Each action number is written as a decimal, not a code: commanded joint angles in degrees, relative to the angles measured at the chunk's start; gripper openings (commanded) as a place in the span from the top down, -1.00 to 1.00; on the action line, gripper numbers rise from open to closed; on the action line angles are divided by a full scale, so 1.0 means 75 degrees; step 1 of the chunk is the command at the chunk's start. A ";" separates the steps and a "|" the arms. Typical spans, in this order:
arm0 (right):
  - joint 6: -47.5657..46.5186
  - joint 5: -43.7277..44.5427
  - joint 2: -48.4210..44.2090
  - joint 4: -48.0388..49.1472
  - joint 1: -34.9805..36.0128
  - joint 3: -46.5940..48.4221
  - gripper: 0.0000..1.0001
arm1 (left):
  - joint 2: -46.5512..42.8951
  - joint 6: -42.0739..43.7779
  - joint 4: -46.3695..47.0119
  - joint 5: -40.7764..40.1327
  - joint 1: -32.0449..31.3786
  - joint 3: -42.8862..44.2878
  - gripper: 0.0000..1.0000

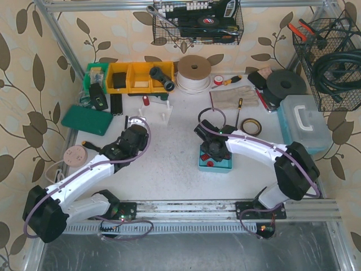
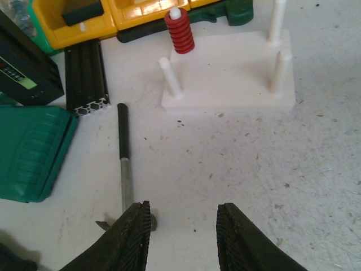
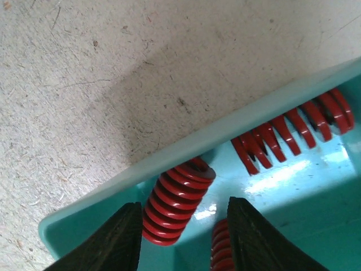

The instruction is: Install the large spring

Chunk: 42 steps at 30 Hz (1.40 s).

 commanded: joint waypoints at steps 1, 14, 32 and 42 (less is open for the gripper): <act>0.0614 0.0025 0.0256 0.0303 0.0065 -0.0035 0.13 | -0.0328 0.0327 0.0548 -0.0604 0.0038 -0.0232 0.25; 0.1372 -0.0075 0.1053 0.0905 0.0059 -0.0312 0.13 | -0.0545 0.0407 0.1020 -0.0483 0.0035 -0.0691 0.27; 0.1378 0.0778 0.0275 0.0368 0.0103 -0.0378 0.63 | -0.0586 0.0423 0.1049 -0.0513 0.0038 -0.0705 0.28; 0.0846 0.1152 -0.0921 0.0182 0.0171 -0.0637 0.73 | -0.0564 0.0338 0.1067 -0.0538 0.0038 -0.0731 0.26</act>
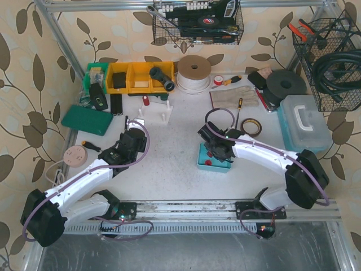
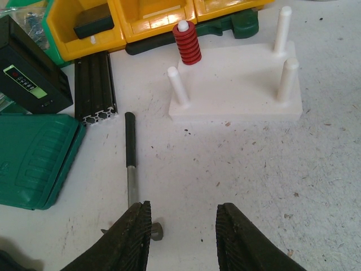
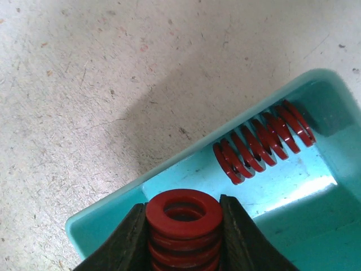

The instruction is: Install the large spring

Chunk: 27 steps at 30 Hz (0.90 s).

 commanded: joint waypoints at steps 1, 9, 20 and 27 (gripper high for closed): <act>-0.0458 0.0412 -0.0396 -0.0178 0.0056 -0.0218 0.75 | -0.0111 -0.0022 0.0243 -0.0165 0.0032 -0.0048 0.26; -0.4440 0.0773 -0.1500 0.1790 0.0102 -0.0557 0.82 | -0.0064 -0.0498 -0.0046 0.0913 0.0032 0.0328 0.22; -1.0646 -0.0793 -0.3370 0.4507 0.0114 -0.1532 0.96 | 0.0267 -0.1252 -0.1242 0.4158 0.0032 0.2473 -0.25; -1.2985 -0.2929 -0.3967 0.7281 0.0297 -0.2976 1.00 | -0.0072 -0.0812 -0.2009 0.5473 0.0038 0.3382 -0.37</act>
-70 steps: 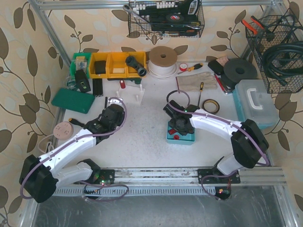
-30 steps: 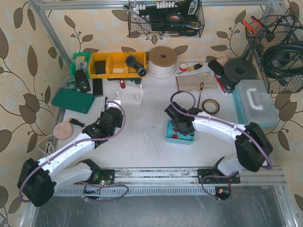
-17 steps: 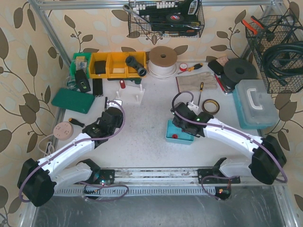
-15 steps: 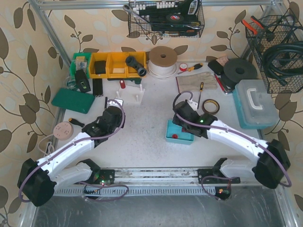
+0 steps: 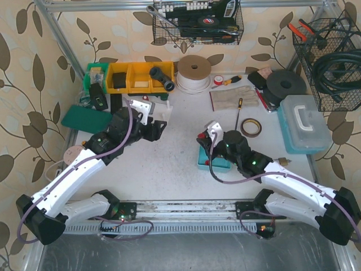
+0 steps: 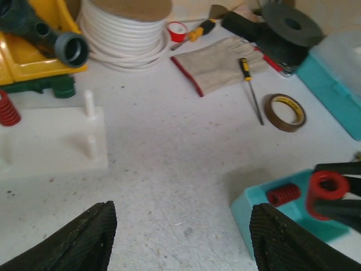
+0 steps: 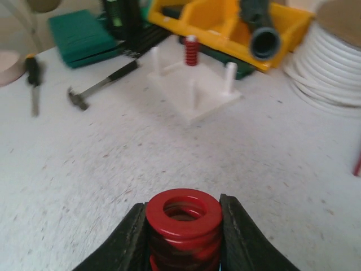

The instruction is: Install the large spring

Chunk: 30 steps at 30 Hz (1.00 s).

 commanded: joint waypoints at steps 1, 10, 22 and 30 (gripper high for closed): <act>-0.2144 -0.1351 -0.0264 0.2220 0.0265 -0.0564 1.00 | -0.0310 0.0355 -0.0664 0.1460 0.0038 0.0556 -0.38; -0.3615 -0.0966 0.0022 0.3029 0.1149 -0.0739 1.00 | 0.0350 0.0472 -0.0710 0.2912 -0.0509 0.0651 -0.26; -0.3945 -0.0035 0.0679 0.3278 0.1794 -0.0478 1.00 | 0.1085 0.0667 -0.0703 0.3219 -0.1074 0.0853 -0.31; -0.3851 0.0199 0.0836 0.3311 0.1866 -0.0387 1.00 | 0.1290 0.0594 -0.0622 0.3135 -0.1110 0.0851 -0.22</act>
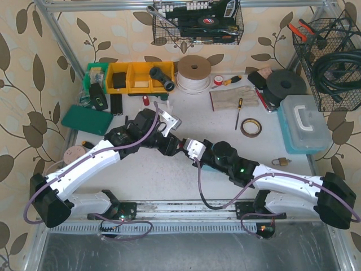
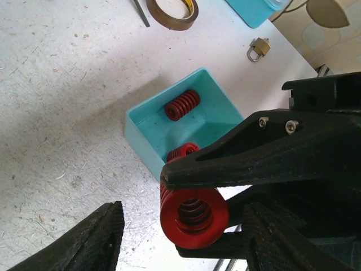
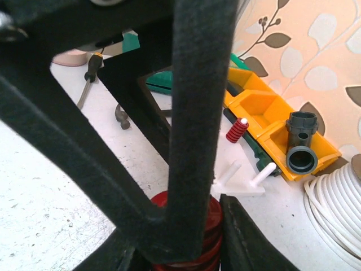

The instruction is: Install the large spring

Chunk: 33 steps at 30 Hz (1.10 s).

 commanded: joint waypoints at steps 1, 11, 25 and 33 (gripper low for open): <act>0.0002 0.0211 0.0105 0.0427 0.0112 0.0298 1.00 | 0.0041 0.0031 0.0266 0.0184 -0.0092 0.0274 -0.22; 0.0210 0.0450 0.0267 0.0727 0.0197 0.0267 1.00 | 0.0493 -0.0249 0.0689 0.0209 -0.0108 0.0182 -0.11; 0.0281 0.0757 0.0215 0.0137 0.0211 0.0359 0.65 | 0.0404 -0.0382 0.0190 -0.0301 -0.0096 0.0486 1.00; 0.0430 0.0987 -0.0399 -0.0571 0.0205 0.0249 -0.41 | 0.0340 -0.0173 -0.0616 -0.1405 0.0102 0.1207 1.00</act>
